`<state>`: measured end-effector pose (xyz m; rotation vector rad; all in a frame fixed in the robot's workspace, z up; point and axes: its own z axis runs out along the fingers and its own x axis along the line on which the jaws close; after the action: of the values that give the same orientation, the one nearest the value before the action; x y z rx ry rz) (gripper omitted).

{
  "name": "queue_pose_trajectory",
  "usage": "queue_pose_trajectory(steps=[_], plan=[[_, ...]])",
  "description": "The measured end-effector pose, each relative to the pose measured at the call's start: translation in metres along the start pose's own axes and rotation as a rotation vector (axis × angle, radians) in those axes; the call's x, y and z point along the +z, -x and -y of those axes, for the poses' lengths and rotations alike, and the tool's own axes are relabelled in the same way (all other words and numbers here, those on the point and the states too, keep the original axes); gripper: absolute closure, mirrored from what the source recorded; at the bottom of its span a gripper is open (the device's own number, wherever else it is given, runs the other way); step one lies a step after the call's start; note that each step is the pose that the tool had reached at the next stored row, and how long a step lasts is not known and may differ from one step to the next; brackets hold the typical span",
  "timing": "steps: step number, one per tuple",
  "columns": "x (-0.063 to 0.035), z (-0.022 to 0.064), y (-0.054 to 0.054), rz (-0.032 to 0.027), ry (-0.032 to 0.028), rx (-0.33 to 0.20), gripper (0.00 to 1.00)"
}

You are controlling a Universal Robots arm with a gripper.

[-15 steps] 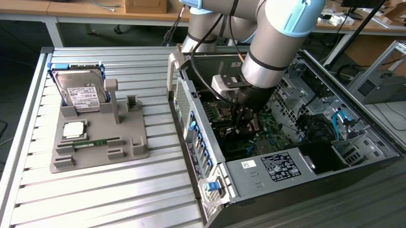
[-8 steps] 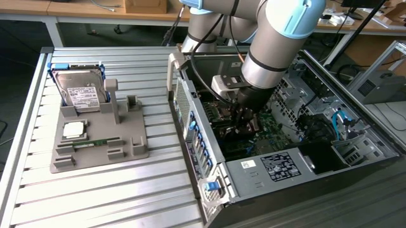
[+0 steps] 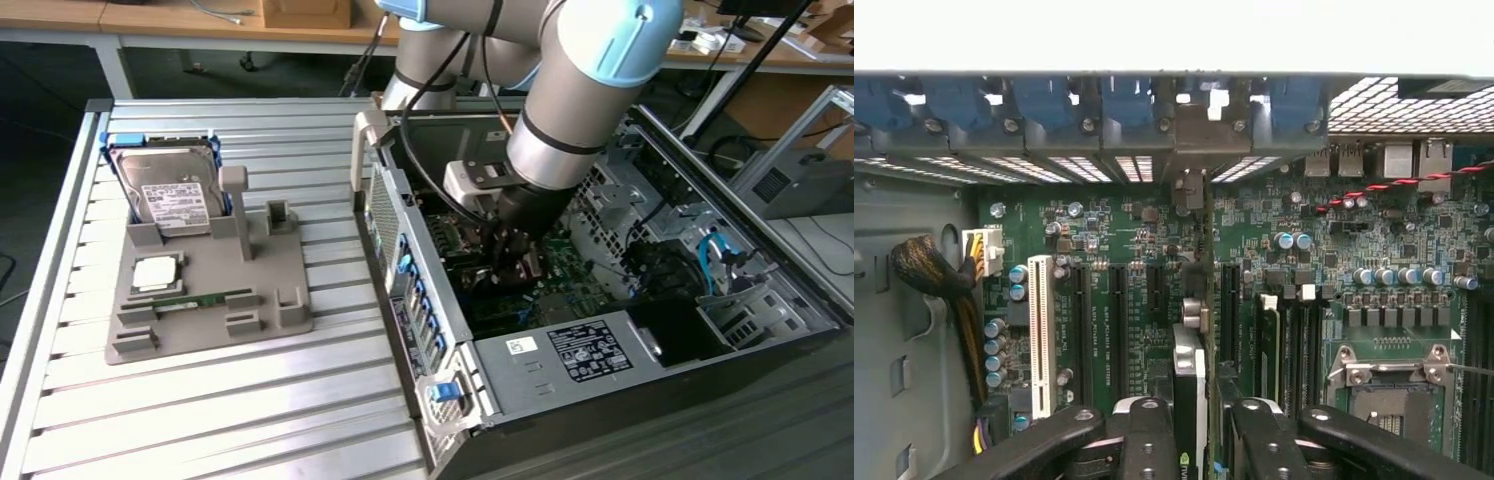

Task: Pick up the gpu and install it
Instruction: 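Insert the gpu into the slot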

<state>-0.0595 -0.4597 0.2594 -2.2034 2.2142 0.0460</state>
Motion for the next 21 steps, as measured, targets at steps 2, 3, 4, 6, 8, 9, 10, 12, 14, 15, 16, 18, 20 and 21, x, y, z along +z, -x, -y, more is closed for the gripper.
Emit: queue_pose_trajectory(steps=[2,3,4,6,8,9,10,12,14,15,16,18,20,21], plan=[[-0.0006,0.0000,0.000,-0.0019,0.0004,0.000,0.67],[-0.0007,0.0000,0.000,-0.0020,0.0004,0.000,0.67],[-0.0008,0.0001,0.000,-0.0022,0.0005,0.000,0.60],[-0.0008,0.0001,0.000,-0.0021,0.0005,0.000,0.60],[-0.0025,0.0000,0.000,-0.0025,0.0007,0.000,0.60],[-0.0050,0.0000,0.000,-0.0023,0.0005,0.000,0.60],[-0.0086,0.0000,0.000,-0.0023,0.0004,0.000,0.60],[-0.0255,-0.0001,0.002,-0.0022,-0.0004,0.000,0.60],[-0.0359,-0.0003,0.005,-0.0030,-0.0011,0.000,0.60],[-0.0388,-0.0003,0.007,-0.0038,-0.0014,0.000,0.61],[-0.0424,-0.0004,0.009,-0.0051,-0.0014,0.000,0.68],[-0.0448,-0.0003,0.010,-0.0059,-0.0016,0.000,0.80],[-0.0450,0.0005,0.010,-0.0081,-0.0015,0.000,0.86],[-0.0450,0.0033,0.010,-0.0084,-0.0003,0.000,0.86]])
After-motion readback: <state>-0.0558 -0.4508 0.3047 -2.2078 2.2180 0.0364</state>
